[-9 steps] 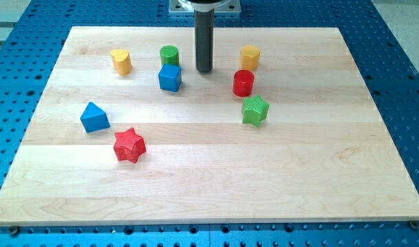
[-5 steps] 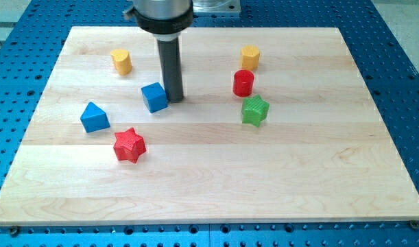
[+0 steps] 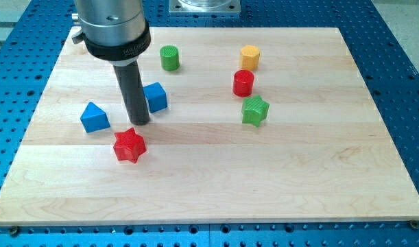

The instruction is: Move the red star diagonal to the blue cube

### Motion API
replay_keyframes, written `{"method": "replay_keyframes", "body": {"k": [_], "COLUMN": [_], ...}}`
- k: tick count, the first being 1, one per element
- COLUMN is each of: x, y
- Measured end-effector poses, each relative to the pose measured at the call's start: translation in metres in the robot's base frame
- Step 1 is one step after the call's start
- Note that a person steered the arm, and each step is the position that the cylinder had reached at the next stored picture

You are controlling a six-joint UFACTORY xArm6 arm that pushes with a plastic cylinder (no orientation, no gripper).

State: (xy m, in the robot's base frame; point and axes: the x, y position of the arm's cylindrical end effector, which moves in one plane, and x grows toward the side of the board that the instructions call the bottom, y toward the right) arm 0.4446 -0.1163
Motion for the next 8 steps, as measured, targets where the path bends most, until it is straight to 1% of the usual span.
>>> {"method": "replay_keyframes", "body": {"k": [1,2,3,4,5,6,7,8], "x": [-0.020,-0.014,0.004,-0.013,-0.021,-0.005,0.030,0.035], "y": [0.012,0.012,0.042,0.057,0.038,0.035,0.023,-0.040]}}
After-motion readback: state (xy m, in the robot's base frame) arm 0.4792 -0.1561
